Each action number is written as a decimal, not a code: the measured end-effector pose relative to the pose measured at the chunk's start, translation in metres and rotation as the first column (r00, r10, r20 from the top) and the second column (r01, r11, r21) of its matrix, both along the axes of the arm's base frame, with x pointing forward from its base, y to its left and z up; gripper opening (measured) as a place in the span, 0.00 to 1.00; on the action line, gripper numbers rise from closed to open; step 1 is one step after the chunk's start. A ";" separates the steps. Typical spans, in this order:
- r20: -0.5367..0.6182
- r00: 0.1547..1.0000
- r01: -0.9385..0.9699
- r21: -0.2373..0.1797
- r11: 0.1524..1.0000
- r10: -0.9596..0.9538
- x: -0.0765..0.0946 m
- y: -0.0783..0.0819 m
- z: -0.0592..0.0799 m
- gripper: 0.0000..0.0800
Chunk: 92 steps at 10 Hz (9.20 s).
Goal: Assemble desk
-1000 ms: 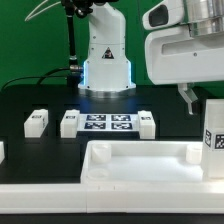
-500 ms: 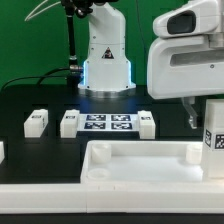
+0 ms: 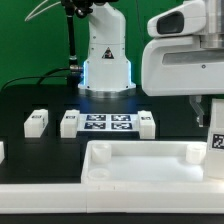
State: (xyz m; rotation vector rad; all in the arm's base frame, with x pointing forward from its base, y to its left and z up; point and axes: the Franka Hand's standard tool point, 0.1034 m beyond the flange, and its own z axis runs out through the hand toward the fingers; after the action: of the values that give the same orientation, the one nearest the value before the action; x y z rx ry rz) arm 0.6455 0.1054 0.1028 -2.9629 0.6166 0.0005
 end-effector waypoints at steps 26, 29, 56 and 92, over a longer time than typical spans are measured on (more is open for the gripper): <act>-0.004 1.000 -0.022 0.008 1.000 0.022 0.004 -0.005 0.006 0.36; -0.056 0.891 0.452 0.009 0.892 -0.451 0.005 -0.007 0.006 0.36; -0.015 0.926 0.377 0.023 0.926 -0.376 0.005 -0.011 0.003 0.36; -0.015 0.966 0.260 0.094 0.961 -0.260 -0.081 -0.004 0.017 0.81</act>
Offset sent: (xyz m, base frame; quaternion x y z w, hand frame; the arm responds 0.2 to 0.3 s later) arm 0.0062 -0.0007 0.0015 0.0194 -0.0030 0.4630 0.8861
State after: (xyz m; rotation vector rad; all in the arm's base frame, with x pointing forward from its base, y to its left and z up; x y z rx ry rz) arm 0.5644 0.1009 0.1197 -2.7685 0.9725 0.0098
